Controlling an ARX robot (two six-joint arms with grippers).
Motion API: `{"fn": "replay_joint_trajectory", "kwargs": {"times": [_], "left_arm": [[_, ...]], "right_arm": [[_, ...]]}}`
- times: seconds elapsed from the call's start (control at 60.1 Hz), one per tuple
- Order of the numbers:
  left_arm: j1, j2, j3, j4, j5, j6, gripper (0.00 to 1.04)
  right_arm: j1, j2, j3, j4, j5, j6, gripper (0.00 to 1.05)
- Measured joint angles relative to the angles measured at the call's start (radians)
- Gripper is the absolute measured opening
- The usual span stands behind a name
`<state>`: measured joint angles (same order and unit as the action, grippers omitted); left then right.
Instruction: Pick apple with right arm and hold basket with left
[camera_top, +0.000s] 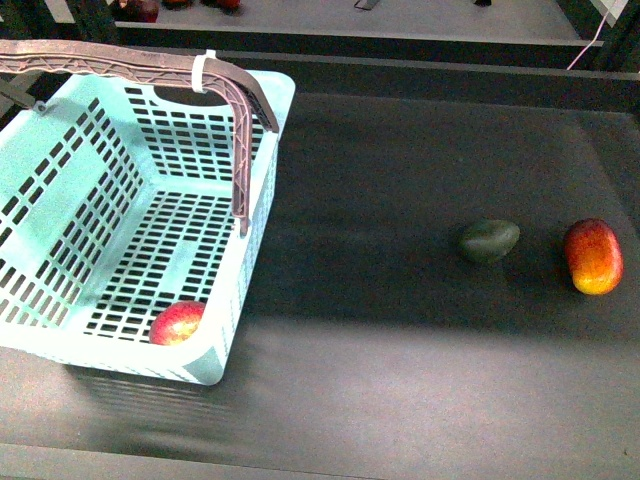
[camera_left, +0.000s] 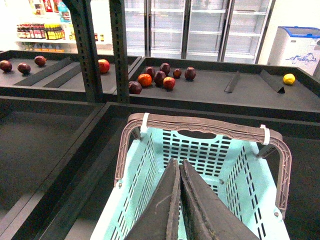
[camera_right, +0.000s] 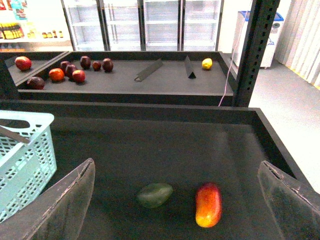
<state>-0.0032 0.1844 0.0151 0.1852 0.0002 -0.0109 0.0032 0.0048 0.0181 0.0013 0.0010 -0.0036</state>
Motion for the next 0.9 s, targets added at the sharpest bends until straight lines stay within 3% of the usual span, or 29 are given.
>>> {"fn": "replay_joint_trajectory", "kwargs": {"times": [0.133,0.682,0.898], "left_arm": [[0.000,-0.154,0.000,-0.174,0.000,0.000,0.03],[0.000,-0.178,0.000,-0.183,0.000,0.000,0.03],[0.000,-0.178,0.000,-0.183,0.000,0.000,0.48]], "right_arm": [[0.000,0.000,0.000,0.000,0.000,0.000,0.96],[0.000,0.000,0.000,0.000,0.000,0.000,0.96],[0.000,0.000,0.000,0.000,0.000,0.000,0.96]]}}
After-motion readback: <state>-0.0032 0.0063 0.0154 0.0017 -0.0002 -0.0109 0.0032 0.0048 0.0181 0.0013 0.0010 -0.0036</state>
